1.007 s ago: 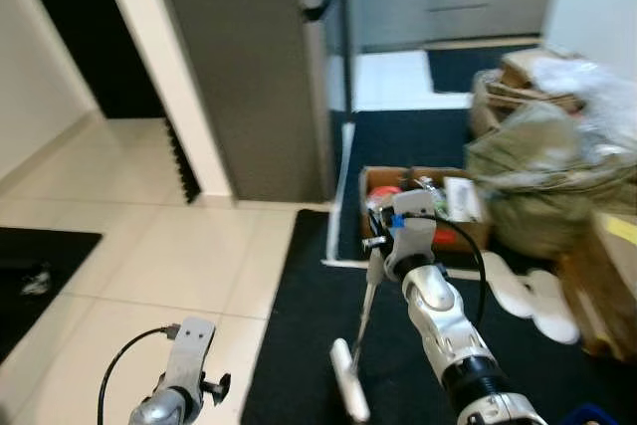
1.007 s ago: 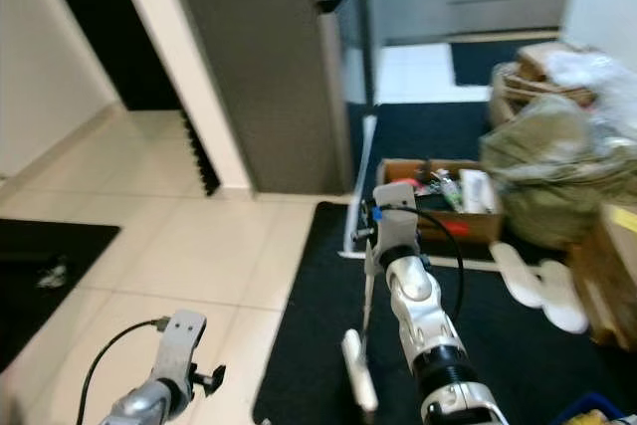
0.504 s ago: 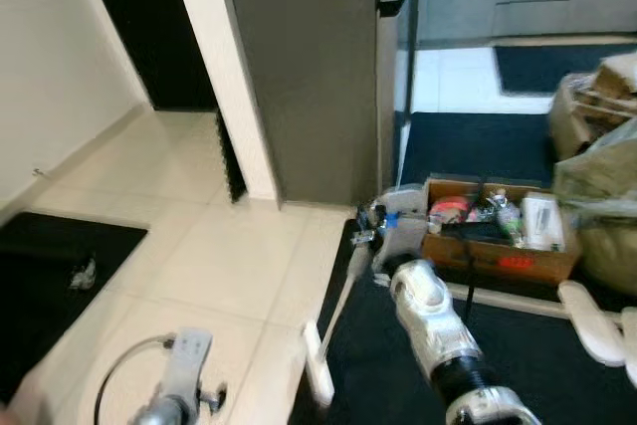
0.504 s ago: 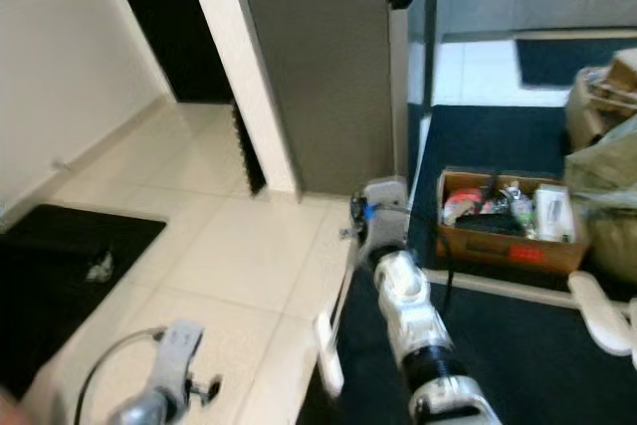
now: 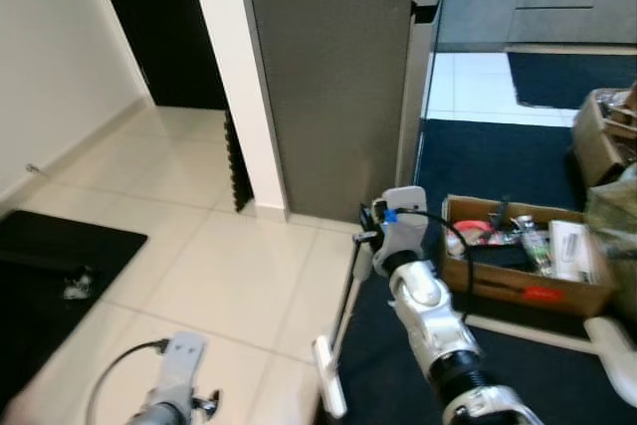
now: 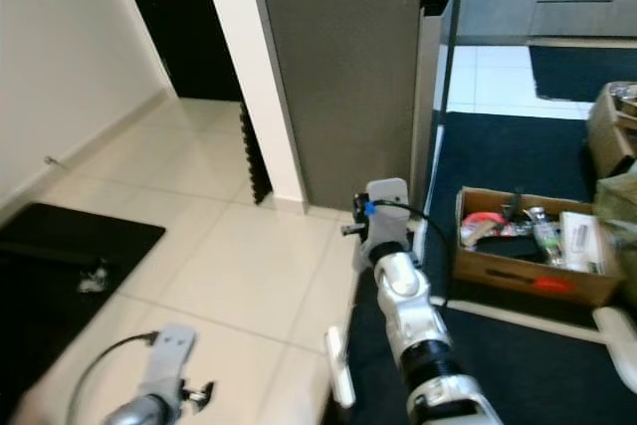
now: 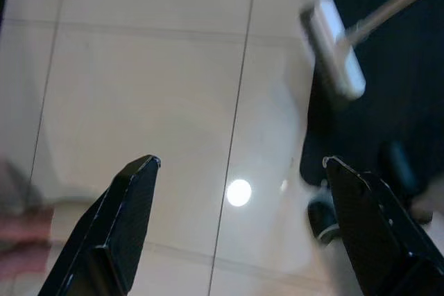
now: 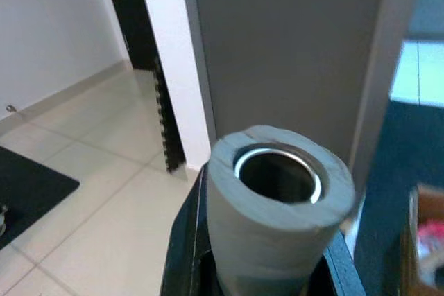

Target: Sweep floor

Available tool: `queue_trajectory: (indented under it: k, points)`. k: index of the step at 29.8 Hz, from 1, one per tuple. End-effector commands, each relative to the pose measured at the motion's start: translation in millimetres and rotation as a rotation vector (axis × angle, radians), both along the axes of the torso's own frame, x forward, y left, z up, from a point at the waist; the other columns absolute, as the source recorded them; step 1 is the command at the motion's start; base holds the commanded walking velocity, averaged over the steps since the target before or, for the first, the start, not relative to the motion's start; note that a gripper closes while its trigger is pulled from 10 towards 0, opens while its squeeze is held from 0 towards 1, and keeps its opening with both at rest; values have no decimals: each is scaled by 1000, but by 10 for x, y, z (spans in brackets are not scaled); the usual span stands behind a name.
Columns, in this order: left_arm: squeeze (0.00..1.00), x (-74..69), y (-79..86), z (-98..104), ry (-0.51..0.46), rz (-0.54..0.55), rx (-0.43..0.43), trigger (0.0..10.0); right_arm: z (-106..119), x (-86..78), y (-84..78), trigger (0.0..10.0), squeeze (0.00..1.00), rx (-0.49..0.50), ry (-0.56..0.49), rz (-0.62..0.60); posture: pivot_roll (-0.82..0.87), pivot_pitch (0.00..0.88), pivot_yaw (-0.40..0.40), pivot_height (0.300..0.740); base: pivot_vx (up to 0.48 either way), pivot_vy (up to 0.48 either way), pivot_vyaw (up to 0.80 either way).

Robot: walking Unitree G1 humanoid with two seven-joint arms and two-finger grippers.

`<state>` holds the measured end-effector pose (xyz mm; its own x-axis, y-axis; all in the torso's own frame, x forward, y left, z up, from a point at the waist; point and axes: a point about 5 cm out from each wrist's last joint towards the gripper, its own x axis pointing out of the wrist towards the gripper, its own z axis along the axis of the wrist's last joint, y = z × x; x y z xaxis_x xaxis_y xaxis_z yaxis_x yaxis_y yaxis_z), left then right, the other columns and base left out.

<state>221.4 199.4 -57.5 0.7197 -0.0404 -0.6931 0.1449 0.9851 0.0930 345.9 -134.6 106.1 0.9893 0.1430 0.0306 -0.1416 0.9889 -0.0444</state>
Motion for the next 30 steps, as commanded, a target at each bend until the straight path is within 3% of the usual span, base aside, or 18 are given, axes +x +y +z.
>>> queue_trajectory:
  k: [1,17,23,30]
  points:
    - [0,-117,79,-63,48,15,16,10000,102,31,92,10000,0,2,-43,23,-81,0,96,740,454,0,0]
    - [0,-131,77,-73,54,16,18,10000,101,43,138,10000,0,4,-35,44,-80,0,87,740,468,0,0]
    - [0,-142,66,-81,56,21,11,10000,71,41,197,10000,0,10,-10,71,-79,0,85,740,480,0,-624]
    - [0,-179,68,-102,65,31,8,10000,33,2,414,10000,0,-57,-2,198,-76,0,81,740,480,0,0]
